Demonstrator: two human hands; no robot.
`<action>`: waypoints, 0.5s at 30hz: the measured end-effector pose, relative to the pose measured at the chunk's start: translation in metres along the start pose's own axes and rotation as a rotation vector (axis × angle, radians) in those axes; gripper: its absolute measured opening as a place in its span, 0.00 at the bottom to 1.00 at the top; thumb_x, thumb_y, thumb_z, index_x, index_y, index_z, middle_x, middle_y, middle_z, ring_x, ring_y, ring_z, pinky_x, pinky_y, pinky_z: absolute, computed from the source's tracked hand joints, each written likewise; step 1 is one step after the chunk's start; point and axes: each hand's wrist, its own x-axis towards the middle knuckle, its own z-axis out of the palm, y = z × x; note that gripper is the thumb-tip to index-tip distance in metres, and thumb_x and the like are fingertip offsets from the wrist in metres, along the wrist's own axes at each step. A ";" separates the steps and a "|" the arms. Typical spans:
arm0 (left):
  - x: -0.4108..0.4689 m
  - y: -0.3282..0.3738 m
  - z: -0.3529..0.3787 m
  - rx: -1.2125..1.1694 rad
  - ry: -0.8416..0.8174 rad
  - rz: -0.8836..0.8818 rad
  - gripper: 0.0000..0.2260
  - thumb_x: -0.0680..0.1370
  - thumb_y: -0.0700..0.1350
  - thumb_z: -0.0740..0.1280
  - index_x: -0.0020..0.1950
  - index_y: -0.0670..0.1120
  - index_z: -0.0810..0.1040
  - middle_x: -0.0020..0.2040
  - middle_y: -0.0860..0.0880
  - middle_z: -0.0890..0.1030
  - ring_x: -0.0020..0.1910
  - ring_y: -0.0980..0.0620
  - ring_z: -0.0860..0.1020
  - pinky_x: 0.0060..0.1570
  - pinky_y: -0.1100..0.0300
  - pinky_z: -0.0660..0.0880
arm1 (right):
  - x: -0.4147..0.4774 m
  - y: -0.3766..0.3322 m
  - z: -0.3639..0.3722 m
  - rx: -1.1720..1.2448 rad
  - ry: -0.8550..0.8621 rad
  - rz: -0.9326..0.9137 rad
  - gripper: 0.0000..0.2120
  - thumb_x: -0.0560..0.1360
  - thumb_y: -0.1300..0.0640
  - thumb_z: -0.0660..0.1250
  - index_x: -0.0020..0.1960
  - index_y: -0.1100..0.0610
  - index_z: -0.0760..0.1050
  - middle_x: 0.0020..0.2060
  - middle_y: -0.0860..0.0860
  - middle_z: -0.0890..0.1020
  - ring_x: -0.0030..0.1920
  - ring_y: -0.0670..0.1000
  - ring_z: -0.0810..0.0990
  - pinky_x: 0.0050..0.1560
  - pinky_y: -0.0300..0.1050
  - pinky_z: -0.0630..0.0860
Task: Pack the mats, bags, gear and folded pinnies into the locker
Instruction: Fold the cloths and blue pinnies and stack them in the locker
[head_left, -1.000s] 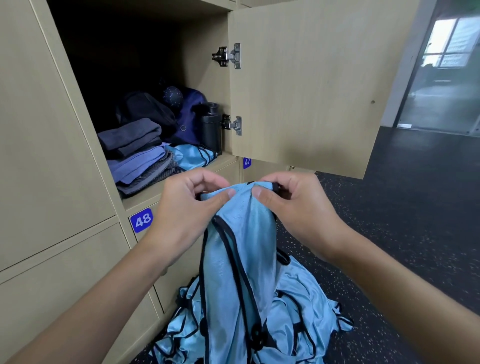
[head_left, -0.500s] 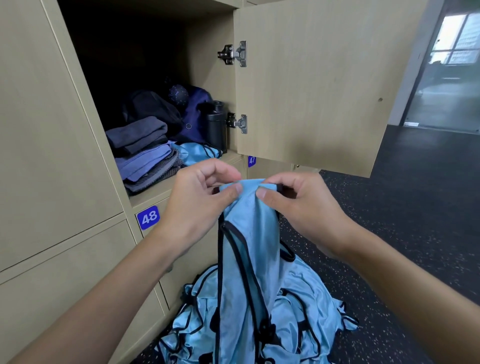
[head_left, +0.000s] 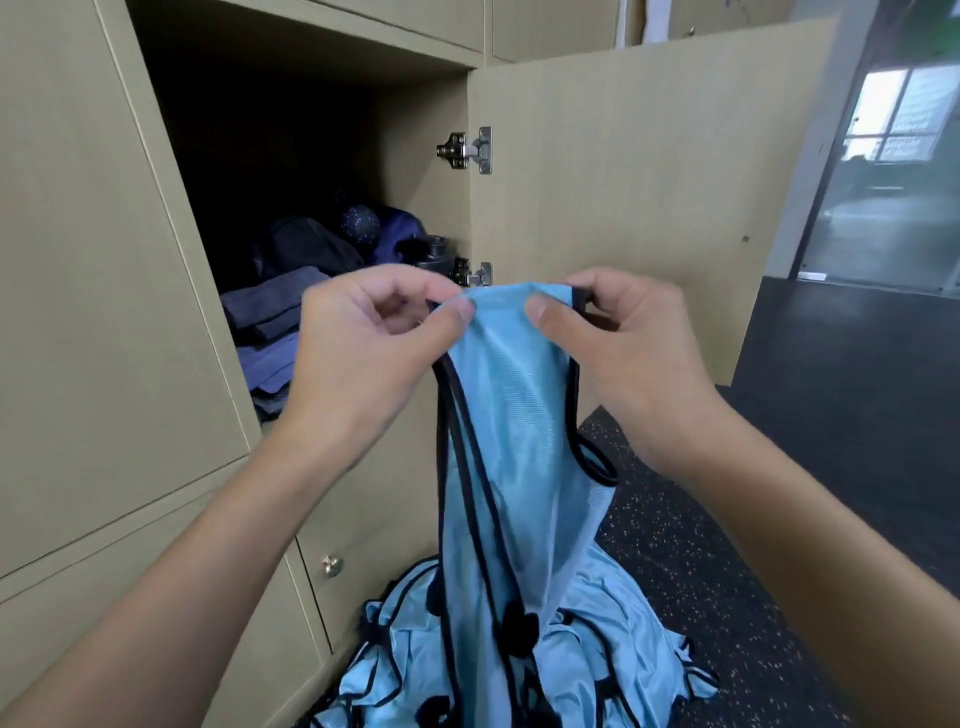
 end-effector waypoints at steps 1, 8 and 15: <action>0.005 0.005 -0.001 -0.054 0.015 0.024 0.08 0.75 0.34 0.73 0.40 0.47 0.82 0.33 0.55 0.82 0.32 0.58 0.77 0.36 0.65 0.74 | 0.002 -0.007 0.000 -0.001 0.004 -0.031 0.09 0.75 0.57 0.72 0.43 0.63 0.79 0.39 0.64 0.81 0.37 0.53 0.77 0.42 0.57 0.78; 0.010 0.008 -0.001 -0.120 0.056 0.023 0.07 0.75 0.35 0.73 0.48 0.46 0.79 0.35 0.53 0.80 0.33 0.57 0.78 0.36 0.62 0.76 | 0.007 -0.011 -0.001 -0.098 0.027 -0.122 0.08 0.75 0.60 0.73 0.41 0.49 0.78 0.40 0.53 0.84 0.42 0.56 0.83 0.46 0.54 0.81; -0.016 -0.008 0.014 -0.241 -0.108 -0.309 0.22 0.76 0.34 0.70 0.66 0.47 0.68 0.44 0.44 0.87 0.40 0.49 0.84 0.42 0.56 0.80 | 0.006 0.007 -0.007 -0.103 0.083 -0.075 0.07 0.77 0.59 0.70 0.41 0.51 0.77 0.39 0.50 0.82 0.41 0.48 0.80 0.43 0.48 0.78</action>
